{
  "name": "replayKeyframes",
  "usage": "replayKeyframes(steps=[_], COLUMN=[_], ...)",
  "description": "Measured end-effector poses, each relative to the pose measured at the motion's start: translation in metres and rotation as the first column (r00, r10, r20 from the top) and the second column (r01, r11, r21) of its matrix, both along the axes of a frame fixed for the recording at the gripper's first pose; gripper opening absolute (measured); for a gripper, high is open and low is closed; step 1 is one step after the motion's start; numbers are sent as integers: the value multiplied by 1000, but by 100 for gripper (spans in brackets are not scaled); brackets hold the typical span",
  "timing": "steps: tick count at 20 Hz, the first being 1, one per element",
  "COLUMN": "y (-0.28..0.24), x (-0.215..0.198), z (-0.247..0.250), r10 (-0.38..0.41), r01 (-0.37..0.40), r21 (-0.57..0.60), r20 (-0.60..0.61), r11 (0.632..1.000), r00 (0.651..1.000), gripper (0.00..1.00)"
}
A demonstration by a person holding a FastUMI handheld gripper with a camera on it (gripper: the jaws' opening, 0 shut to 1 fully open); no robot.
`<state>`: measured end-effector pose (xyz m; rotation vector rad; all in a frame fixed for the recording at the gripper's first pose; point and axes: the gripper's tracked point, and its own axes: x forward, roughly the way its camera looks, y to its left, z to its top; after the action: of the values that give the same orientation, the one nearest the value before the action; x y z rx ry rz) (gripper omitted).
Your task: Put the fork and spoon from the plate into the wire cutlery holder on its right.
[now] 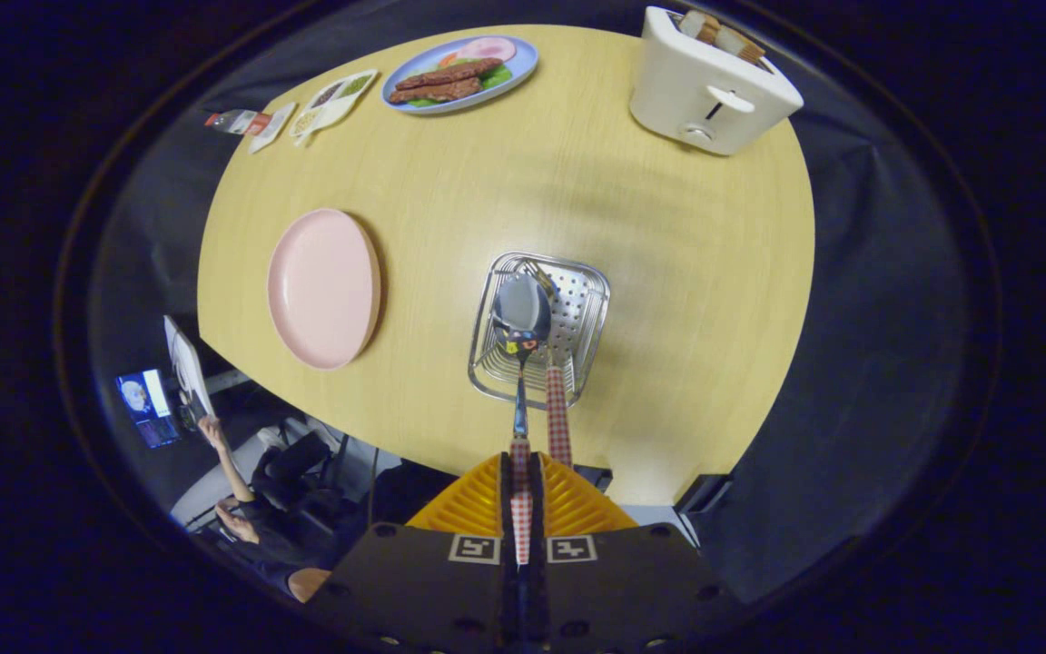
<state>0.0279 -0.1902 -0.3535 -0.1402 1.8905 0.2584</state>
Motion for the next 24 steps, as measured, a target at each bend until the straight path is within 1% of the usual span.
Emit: replayKeyframes(steps=[3, 7, 9, 12, 14, 15, 17, 18, 20, 24], y=[-4, -9, -8, -7, -3, 0, 0, 1, 6, 14], x=[-2, 8, 7, 0, 3, 5, 7, 8, 13, 11], z=[-1, -2, -1, 1, 2, 2, 5, 7, 10, 17], r10=[6, 21, 41, 80, 91, 89, 89, 85, 79, 51], r01=[-7, -22, -42, -84, -94, -91, -91, -86, -79, -51], r21=[-19, -32, -38, -44, -30, -20, -29, -33, -19, -8], r20=[-40, -30, -43, -94, -77, -68, -59, -49, -9, 35], r11=[1000, 999, 998, 995, 995, 996, 995, 996, 997, 999], r00=[999, 999, 998, 992, 993, 994, 994, 995, 997, 998], gripper=[4, 4, 4, 4, 4, 10, 4, 4, 13, 22])
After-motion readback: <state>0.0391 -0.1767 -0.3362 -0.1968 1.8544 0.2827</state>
